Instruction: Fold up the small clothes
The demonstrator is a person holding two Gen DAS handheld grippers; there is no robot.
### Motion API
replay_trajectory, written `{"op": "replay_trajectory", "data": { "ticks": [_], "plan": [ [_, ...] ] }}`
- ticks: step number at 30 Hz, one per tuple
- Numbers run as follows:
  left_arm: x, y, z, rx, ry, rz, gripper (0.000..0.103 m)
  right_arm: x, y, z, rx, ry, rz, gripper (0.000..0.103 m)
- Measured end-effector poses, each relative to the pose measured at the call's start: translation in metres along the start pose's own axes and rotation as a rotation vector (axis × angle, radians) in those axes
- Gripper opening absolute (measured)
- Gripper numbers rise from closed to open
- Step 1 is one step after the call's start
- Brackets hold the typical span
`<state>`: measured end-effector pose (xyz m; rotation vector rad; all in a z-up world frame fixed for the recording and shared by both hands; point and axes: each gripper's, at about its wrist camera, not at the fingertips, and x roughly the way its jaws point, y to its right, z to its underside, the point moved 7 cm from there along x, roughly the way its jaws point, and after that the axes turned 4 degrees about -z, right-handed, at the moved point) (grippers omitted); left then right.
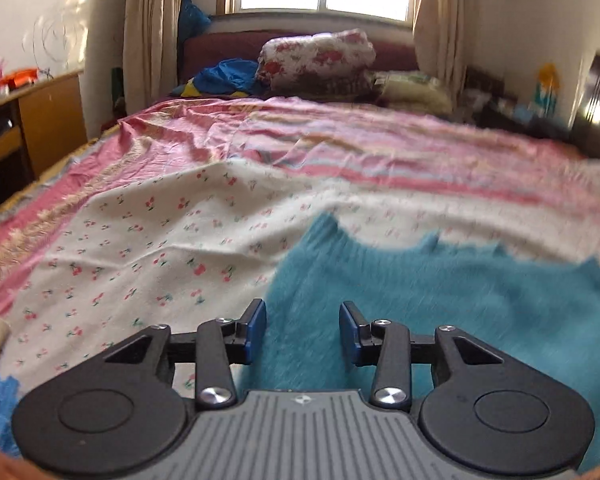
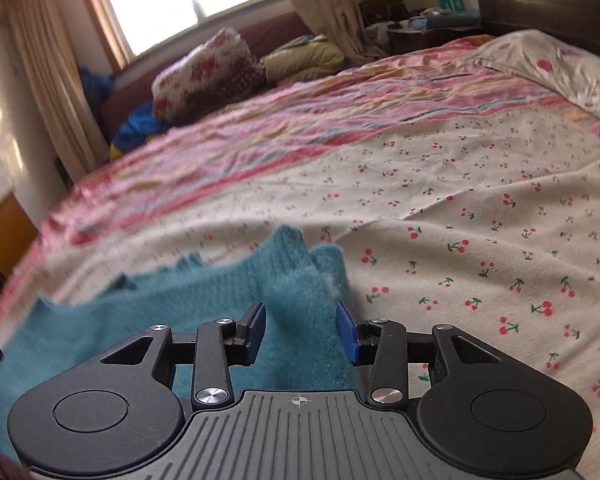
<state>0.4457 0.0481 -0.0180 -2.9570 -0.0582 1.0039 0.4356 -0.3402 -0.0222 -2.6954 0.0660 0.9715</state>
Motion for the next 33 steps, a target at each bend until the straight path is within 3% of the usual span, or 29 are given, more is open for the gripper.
{"op": "replay_trajectory", "data": {
  "ticks": [4,9,17,19,21,26,33],
  "plan": [
    [0.005,-0.008,0.011,-0.019,0.005,-0.034,0.052,0.012,-0.004,-0.002,-0.05,-0.008,0.061,0.016],
    [0.004,-0.019,0.015,-0.085,-0.003,-0.04,0.053,0.026,0.0,0.004,-0.059,-0.036,0.095,0.018],
    [-0.031,-0.036,0.02,-0.137,0.0,-0.024,0.052,-0.04,0.007,-0.006,-0.022,0.079,0.017,0.02],
    [-0.044,-0.038,0.024,-0.148,0.008,0.002,0.051,-0.06,0.011,0.002,-0.005,0.083,-0.019,0.024],
    [-0.05,-0.039,0.03,-0.152,0.003,0.023,0.052,-0.072,0.015,0.015,0.007,0.069,-0.053,0.031],
    [-0.038,-0.039,0.046,-0.145,-0.055,0.005,0.053,-0.056,0.022,0.054,-0.034,-0.037,-0.018,0.031],
    [-0.035,-0.051,0.051,-0.209,-0.078,0.008,0.057,-0.054,0.033,0.056,0.063,-0.048,-0.032,0.028]
  ]
}}
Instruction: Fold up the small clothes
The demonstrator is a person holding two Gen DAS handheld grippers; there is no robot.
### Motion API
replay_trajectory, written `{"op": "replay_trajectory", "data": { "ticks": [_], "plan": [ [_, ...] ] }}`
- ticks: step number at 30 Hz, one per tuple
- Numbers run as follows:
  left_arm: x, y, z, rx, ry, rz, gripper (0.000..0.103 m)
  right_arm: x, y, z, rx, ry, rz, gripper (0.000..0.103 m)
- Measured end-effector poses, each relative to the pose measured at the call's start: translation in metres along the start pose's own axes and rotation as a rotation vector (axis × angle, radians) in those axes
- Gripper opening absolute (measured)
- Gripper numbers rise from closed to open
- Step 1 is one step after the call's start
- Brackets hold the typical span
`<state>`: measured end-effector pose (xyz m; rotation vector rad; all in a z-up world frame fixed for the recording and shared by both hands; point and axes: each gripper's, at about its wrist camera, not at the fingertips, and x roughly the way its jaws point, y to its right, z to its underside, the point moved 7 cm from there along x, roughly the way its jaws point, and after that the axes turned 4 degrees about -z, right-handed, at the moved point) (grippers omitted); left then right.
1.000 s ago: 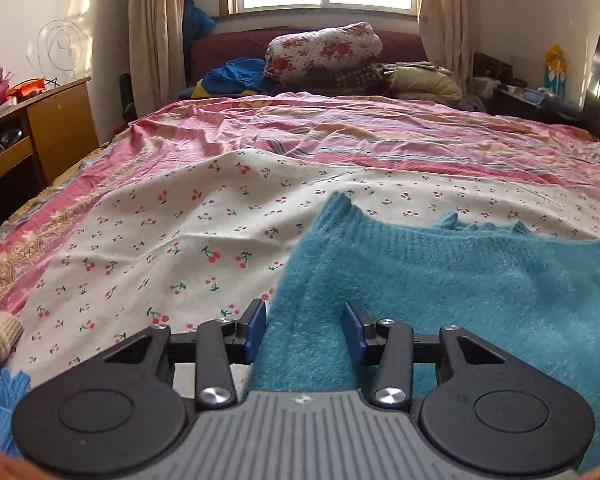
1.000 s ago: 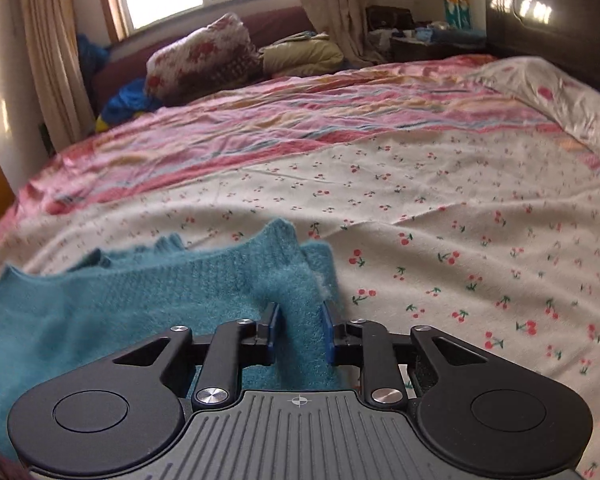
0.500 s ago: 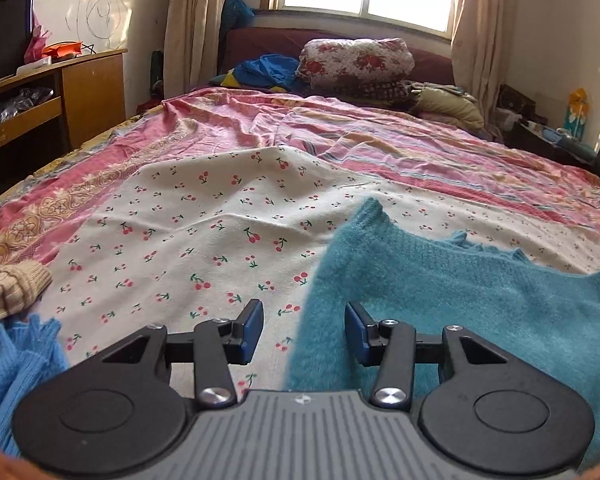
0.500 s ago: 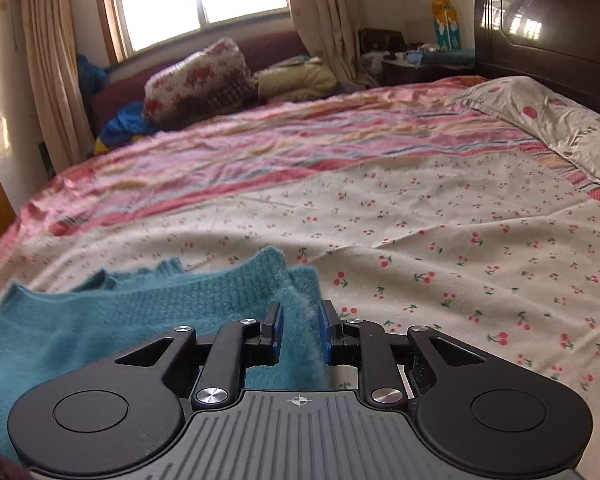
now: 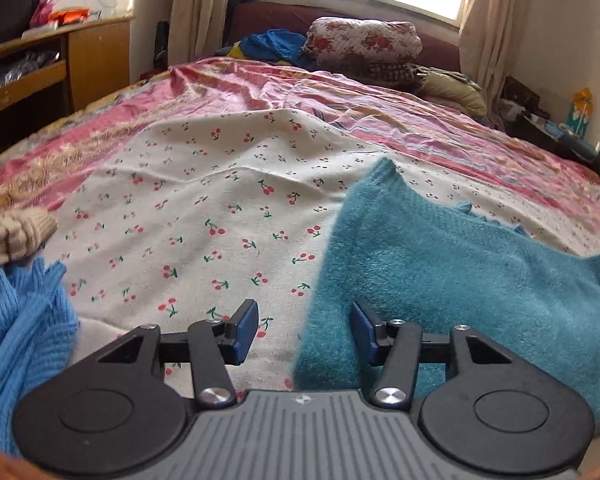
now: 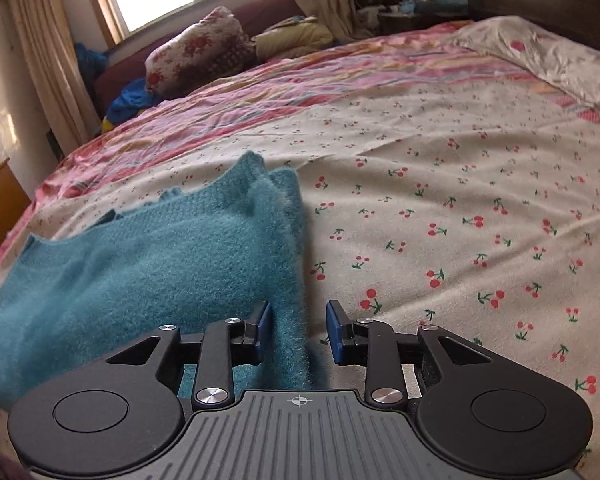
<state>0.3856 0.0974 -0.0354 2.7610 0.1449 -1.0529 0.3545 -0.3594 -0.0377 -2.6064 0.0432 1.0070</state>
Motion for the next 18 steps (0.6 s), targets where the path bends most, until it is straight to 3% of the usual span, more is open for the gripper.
{"op": "replay_trajectory", "data": {
  "ticks": [10,12,15,18],
  "plan": [
    [-0.025,0.003,-0.006,-0.015,0.037,0.049,0.056,-0.03,-0.024,-0.009,-0.046,0.083,-0.009,0.03],
    [-0.021,0.004,-0.005,0.005,0.025,0.033,0.056,-0.023,-0.028,-0.008,-0.087,0.069,0.019,0.03],
    [-0.008,0.002,0.004,0.007,-0.03,0.011,0.056,0.001,-0.02,0.004,-0.081,-0.019,0.071,0.031],
    [-0.012,0.004,0.006,0.021,-0.016,-0.002,0.056,-0.001,-0.016,0.007,-0.045,-0.007,0.06,0.031]
  ]
}}
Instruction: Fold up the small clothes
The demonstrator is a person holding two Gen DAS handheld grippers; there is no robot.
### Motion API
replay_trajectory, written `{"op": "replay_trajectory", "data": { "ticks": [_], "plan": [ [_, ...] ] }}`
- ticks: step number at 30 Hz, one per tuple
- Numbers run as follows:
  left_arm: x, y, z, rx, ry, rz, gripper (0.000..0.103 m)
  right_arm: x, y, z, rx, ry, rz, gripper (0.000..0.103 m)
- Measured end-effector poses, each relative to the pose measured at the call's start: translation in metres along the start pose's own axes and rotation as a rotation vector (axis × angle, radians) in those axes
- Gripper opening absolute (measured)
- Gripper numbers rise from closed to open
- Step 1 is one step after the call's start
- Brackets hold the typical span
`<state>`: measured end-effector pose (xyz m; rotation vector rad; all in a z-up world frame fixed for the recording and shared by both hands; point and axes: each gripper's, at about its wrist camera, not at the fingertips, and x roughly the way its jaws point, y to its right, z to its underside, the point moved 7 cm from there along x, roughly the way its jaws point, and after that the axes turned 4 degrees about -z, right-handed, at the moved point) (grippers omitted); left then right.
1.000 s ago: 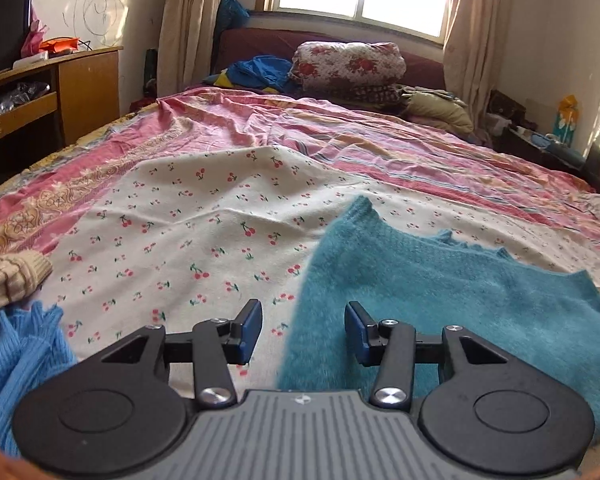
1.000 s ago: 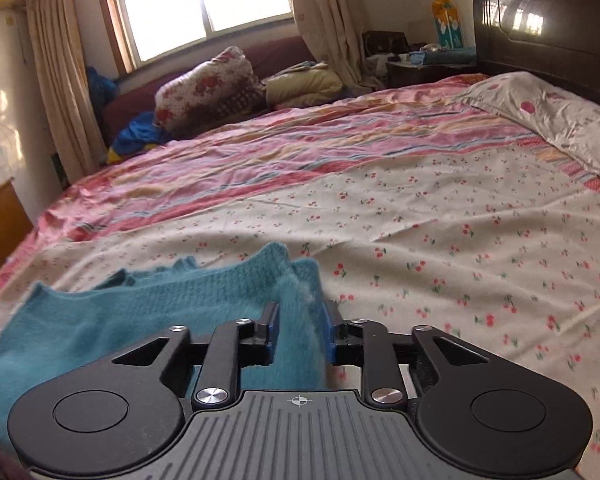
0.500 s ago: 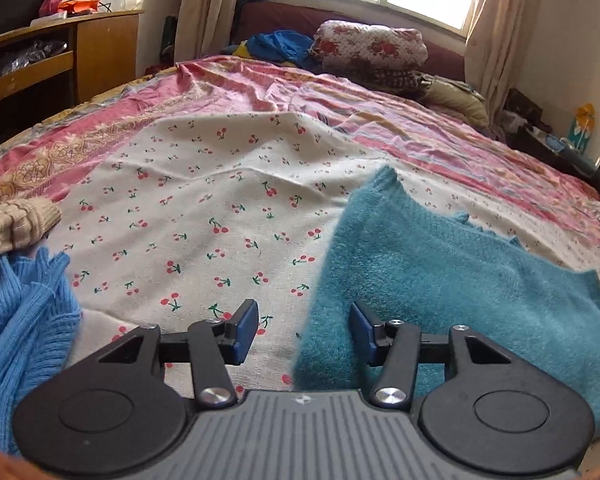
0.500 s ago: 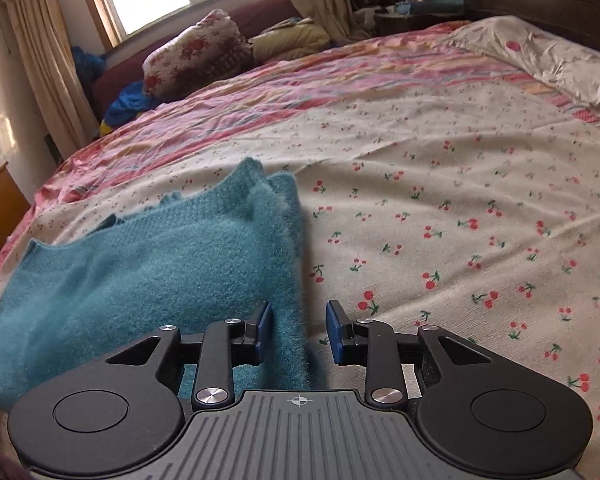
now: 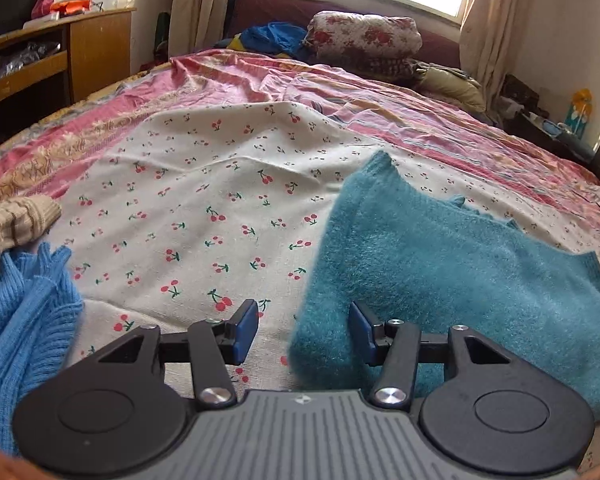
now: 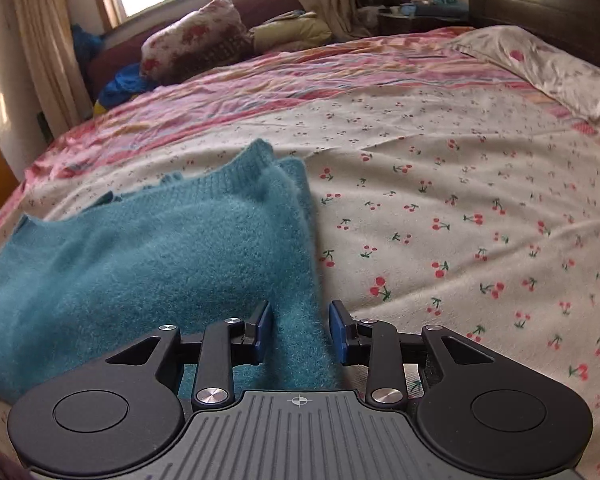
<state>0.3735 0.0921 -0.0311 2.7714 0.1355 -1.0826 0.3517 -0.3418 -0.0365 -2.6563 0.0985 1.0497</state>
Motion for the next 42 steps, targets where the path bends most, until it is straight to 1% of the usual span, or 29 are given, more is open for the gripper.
{"op": "replay_trajectory", "data": {
  "ticks": [5,7,10,13,16,20,28,31,33,36,39,42],
  "plan": [
    [-0.008,0.005,0.0,0.03,0.019,-0.024,0.056,-0.019,-0.006,-0.006,-0.036,0.046,0.043,0.031],
    [-0.011,0.007,-0.001,0.038,0.025,-0.026,0.056,-0.027,-0.012,-0.009,-0.056,0.074,0.046,0.031],
    [-0.012,0.008,0.0,0.048,0.029,-0.03,0.056,-0.032,-0.021,-0.01,-0.092,0.088,0.048,0.031],
    [-0.013,0.008,0.0,0.059,0.034,-0.034,0.056,-0.03,-0.03,-0.009,-0.125,0.086,0.053,0.031],
    [-0.013,0.008,0.0,0.066,0.034,-0.034,0.056,-0.021,-0.036,-0.004,-0.138,0.061,0.049,0.031],
    [-0.011,0.009,0.002,0.074,0.033,-0.034,0.056,-0.008,-0.039,0.006,-0.182,0.03,0.072,0.03],
    [-0.011,0.009,0.003,0.077,0.034,-0.031,0.056,-0.001,-0.036,0.01,-0.194,0.033,0.077,0.029],
    [-0.011,0.006,0.005,0.056,0.032,-0.02,0.056,-0.001,-0.034,0.01,-0.18,0.026,0.074,0.028],
    [-0.013,0.002,0.005,0.023,0.033,-0.01,0.056,-0.001,-0.035,0.008,-0.176,0.017,0.08,0.028],
    [-0.014,-0.007,0.006,-0.051,0.026,0.019,0.056,-0.007,-0.039,0.004,-0.168,0.021,0.092,0.028],
    [-0.014,-0.016,0.008,-0.148,0.019,0.059,0.056,-0.017,-0.049,0.0,-0.187,0.052,0.082,0.029],
    [-0.011,-0.017,0.012,-0.191,0.018,0.075,0.056,-0.02,-0.064,-0.001,-0.213,0.051,0.059,0.029]
  ]
}}
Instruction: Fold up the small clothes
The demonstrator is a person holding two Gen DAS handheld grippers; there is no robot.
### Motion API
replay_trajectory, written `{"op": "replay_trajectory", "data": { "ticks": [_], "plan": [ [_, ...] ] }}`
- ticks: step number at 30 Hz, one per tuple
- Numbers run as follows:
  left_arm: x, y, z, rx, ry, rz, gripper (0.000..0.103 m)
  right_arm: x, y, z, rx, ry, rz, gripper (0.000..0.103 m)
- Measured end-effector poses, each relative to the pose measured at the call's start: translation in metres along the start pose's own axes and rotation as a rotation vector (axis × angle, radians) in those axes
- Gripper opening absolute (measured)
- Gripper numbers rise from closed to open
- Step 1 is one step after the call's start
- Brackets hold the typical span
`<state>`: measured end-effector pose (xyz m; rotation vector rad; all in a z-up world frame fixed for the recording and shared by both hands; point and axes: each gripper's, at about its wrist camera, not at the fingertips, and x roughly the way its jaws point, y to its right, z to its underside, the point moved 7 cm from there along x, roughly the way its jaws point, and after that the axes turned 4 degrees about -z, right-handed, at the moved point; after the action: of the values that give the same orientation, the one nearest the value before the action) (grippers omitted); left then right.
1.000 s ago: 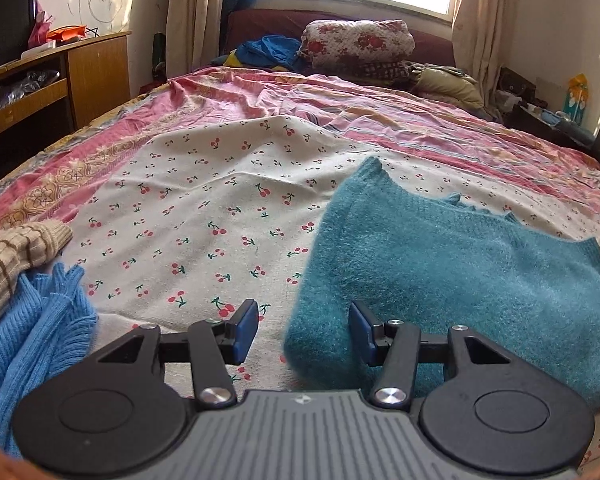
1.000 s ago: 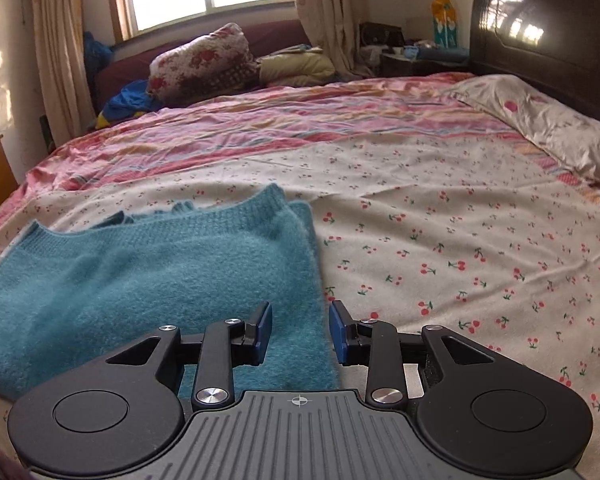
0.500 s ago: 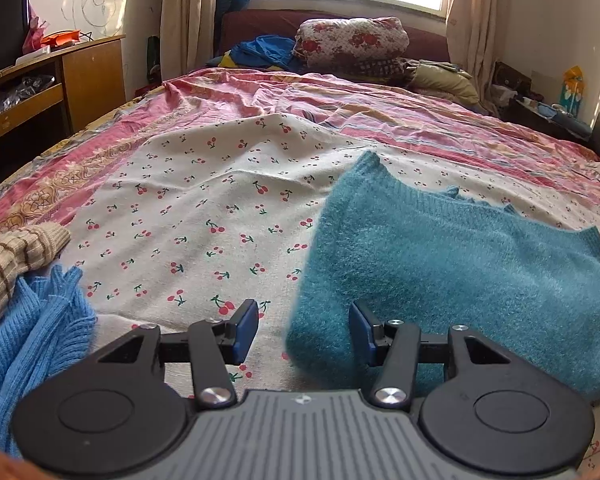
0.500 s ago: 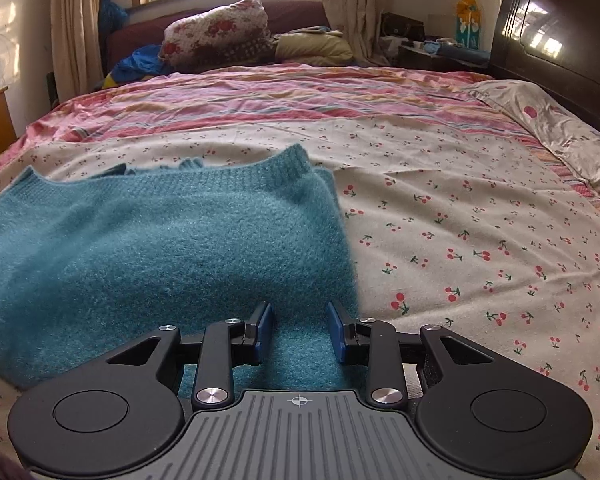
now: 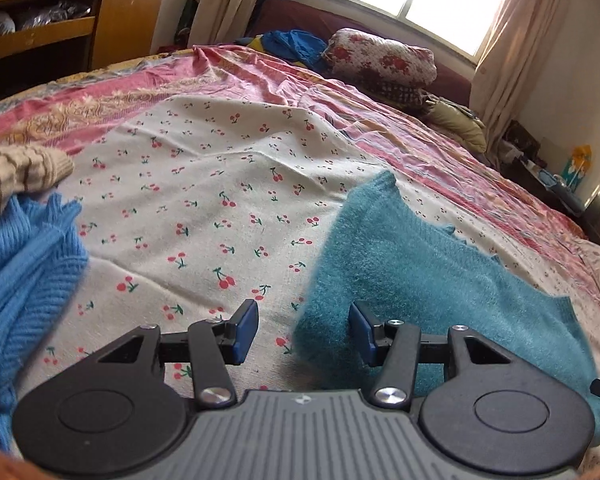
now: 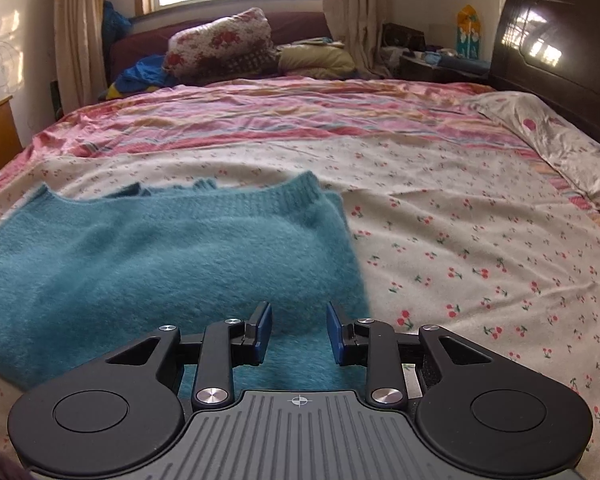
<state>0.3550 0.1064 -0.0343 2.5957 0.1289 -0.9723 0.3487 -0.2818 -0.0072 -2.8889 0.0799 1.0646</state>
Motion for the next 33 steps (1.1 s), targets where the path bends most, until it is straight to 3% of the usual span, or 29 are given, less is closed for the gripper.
{"op": "replay_trajectory", "data": {
  "ticks": [5,9,13,23,30,33],
  "plan": [
    [0.002,-0.001,0.008,-0.027,0.009,0.022,0.057,0.014,-0.026,0.002,-0.038,-0.033,-0.033,0.029],
    [0.001,-0.002,0.009,-0.016,0.013,0.035,0.057,0.032,-0.033,0.013,-0.057,-0.069,0.002,0.031],
    [0.001,-0.004,0.009,-0.019,0.013,0.058,0.057,0.022,-0.037,0.009,-0.053,-0.058,0.022,0.031],
    [-0.005,-0.005,0.013,-0.017,0.005,0.088,0.057,0.017,-0.123,-0.023,-0.154,-0.044,-0.119,0.031],
    [-0.01,-0.008,0.01,-0.022,0.002,0.099,0.057,0.035,-0.17,-0.019,-0.22,-0.127,-0.186,0.031],
    [-0.007,-0.009,0.011,-0.027,-0.007,0.098,0.057,0.042,-0.175,-0.016,-0.259,-0.161,-0.17,0.031]
  ]
}}
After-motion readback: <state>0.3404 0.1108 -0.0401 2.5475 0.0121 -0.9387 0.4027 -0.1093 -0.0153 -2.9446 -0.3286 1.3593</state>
